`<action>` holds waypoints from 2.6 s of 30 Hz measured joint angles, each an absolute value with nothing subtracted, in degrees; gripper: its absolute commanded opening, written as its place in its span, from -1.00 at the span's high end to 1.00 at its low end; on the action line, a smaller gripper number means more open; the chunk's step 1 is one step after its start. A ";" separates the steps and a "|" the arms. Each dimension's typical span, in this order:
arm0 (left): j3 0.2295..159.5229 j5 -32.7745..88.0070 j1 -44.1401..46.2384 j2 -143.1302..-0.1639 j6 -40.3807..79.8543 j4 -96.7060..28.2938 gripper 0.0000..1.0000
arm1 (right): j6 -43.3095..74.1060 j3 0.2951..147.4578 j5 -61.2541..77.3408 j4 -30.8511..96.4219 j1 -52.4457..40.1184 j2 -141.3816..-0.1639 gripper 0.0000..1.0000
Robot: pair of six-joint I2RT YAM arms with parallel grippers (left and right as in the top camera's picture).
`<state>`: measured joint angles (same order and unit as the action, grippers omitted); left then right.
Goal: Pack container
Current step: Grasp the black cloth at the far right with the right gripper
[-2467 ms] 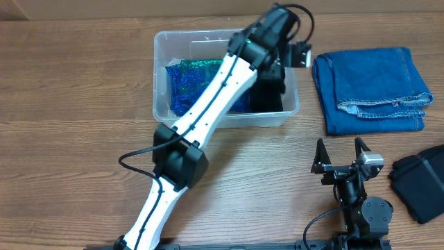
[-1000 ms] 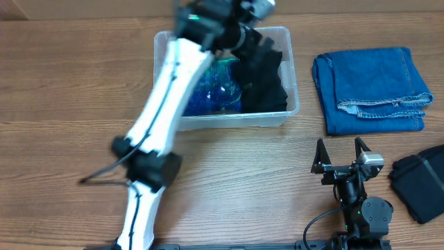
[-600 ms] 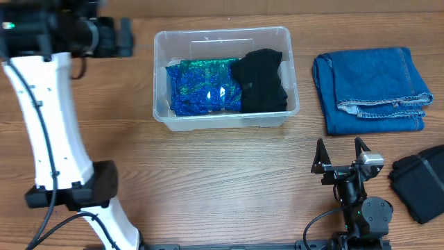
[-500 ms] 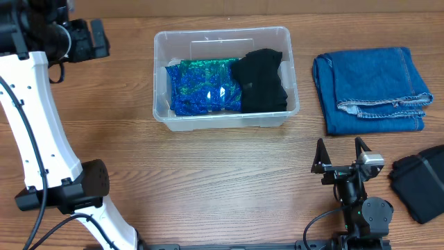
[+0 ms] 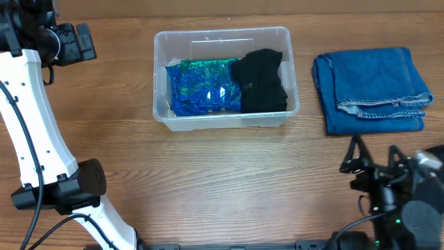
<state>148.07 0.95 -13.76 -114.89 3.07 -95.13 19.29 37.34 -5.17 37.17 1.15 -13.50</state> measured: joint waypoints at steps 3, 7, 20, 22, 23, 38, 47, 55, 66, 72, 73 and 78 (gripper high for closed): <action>148.03 0.97 -13.76 -114.89 3.07 -95.15 -1.00 | 19.31 50.09 -12.05 48.53 1.15 -22.20 -1.00; 147.98 0.97 -13.76 -114.89 3.07 -95.15 -1.00 | 21.26 52.73 -17.93 53.56 1.15 -22.87 -1.00; 147.79 0.78 -13.76 -115.13 3.07 -95.15 -1.00 | 20.67 89.97 -10.48 77.82 7.22 -74.83 -1.00; 147.76 0.78 -13.76 -115.15 3.07 -95.15 -1.00 | 20.80 90.43 -7.40 78.00 12.12 -78.43 -1.00; 147.76 0.80 -13.76 -115.15 3.07 -95.15 -1.00 | 21.34 90.43 -5.48 77.87 16.45 -79.11 -1.00; 147.76 0.78 -13.76 -115.20 3.07 -95.15 -1.00 | 17.15 70.04 9.58 63.35 59.68 -83.33 -1.00; 147.76 0.78 -13.76 -115.20 3.07 -95.13 -1.00 | 16.43 69.95 0.10 61.91 66.85 -93.12 -1.00; 147.76 0.78 -13.76 -115.20 3.07 -95.13 -1.00 | 16.05 68.10 0.01 53.34 71.85 -101.12 -0.97; 147.76 0.80 -13.76 -115.20 3.07 -95.15 -1.00 | 6.02 62.46 12.01 37.58 68.03 -103.39 -0.69; 147.76 0.78 -13.76 -115.20 3.07 -95.13 -1.00 | 5.74 62.13 11.86 37.10 67.90 -103.39 0.17; 147.76 0.78 -13.76 -115.20 3.07 -95.15 -1.00 | 5.85 62.13 12.08 37.12 67.88 -103.39 0.48; 147.76 0.78 -13.76 -115.20 3.07 -95.13 -1.00 | 7.88 62.11 14.79 37.41 67.88 -103.35 0.92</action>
<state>147.76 0.78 -13.76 -115.20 3.07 -95.13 7.88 62.11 14.79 37.41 67.88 -103.35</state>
